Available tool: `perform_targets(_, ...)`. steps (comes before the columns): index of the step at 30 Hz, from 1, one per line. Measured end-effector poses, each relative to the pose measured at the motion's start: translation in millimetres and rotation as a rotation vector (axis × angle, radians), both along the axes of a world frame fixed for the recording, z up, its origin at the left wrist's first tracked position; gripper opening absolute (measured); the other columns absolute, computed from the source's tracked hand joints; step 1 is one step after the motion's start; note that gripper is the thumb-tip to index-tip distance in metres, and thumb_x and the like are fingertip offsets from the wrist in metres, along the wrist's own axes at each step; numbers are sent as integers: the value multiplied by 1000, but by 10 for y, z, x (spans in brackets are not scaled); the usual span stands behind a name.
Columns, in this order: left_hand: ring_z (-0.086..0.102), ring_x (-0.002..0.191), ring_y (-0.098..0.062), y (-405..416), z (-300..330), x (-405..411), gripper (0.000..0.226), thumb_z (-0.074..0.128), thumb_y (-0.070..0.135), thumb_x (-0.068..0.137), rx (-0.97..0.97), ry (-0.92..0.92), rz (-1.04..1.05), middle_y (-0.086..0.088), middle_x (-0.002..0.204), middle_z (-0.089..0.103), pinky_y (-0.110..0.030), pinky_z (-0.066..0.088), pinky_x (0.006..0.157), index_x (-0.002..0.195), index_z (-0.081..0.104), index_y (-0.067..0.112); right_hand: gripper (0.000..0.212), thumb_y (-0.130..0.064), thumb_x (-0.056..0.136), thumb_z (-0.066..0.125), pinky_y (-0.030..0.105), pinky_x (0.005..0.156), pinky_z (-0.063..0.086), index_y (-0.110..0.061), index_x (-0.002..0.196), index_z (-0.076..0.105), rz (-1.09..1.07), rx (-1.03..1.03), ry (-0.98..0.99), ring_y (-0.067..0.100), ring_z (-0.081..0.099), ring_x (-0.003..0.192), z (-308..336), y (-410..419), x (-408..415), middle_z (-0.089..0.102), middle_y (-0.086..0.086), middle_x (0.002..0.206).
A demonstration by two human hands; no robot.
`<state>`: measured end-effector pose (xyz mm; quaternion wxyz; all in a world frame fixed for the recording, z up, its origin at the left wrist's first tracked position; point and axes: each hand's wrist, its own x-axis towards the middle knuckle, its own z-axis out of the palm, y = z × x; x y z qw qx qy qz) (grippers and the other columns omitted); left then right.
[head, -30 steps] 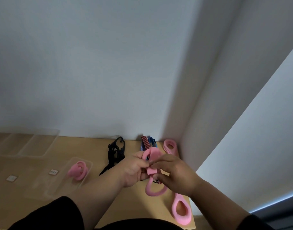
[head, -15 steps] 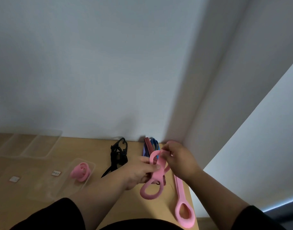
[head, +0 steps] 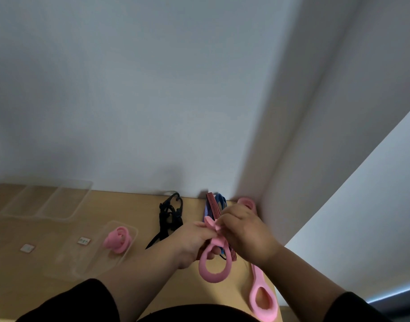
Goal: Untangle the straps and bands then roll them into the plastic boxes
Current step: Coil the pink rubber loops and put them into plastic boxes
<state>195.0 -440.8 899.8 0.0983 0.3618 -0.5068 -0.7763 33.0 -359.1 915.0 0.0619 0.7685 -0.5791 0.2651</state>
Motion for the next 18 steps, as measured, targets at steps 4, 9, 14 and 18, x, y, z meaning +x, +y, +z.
perform_targets(4, 62, 65, -23, -17, 45, 42, 13, 60, 0, 92, 96, 79, -22, -16, 76, 67, -28, 50, 55, 87, 72, 4, 11, -23, 88, 65, 29, 77, 48, -14, 89, 71, 48, 19, -64, 18, 60, 88, 9, 18, -5, 65, -2, 95)
perform_targets(9, 67, 76, -27, -53, 60, 136, 29, 52, 13, 81, 284, 154, -84, -20, 91, 69, -33, 56, 72, 98, 70, -2, 22, -29, 92, 63, 26, 83, 49, -13, 98, 76, 87, 45, -65, 16, 61, 94, 66, 51, -37, 67, 0, 100)
perform_targets(14, 71, 89, -30, -41, -23, 162, 42, 60, 41, 88, 263, 167, -21, -18, 99, 72, -37, 59, 82, 107, 71, 5, 37, -36, 105, 45, 36, 89, 50, -12, 112, 72, 130, 142, -116, 19, 60, 102, 93, 129, 21, 67, 1, 110)
perform_targets(18, 69, 84, -26, -51, -70, 199, 43, 67, 36, 84, 249, 180, 43, -15, 93, 71, -37, 57, 82, 108, 71, 1, 28, -22, 100, 53, 39, 94, 50, -19, 128, 59, 114, 261, -225, 13, 59, 112, 84, 176, 0, 64, -8, 122)
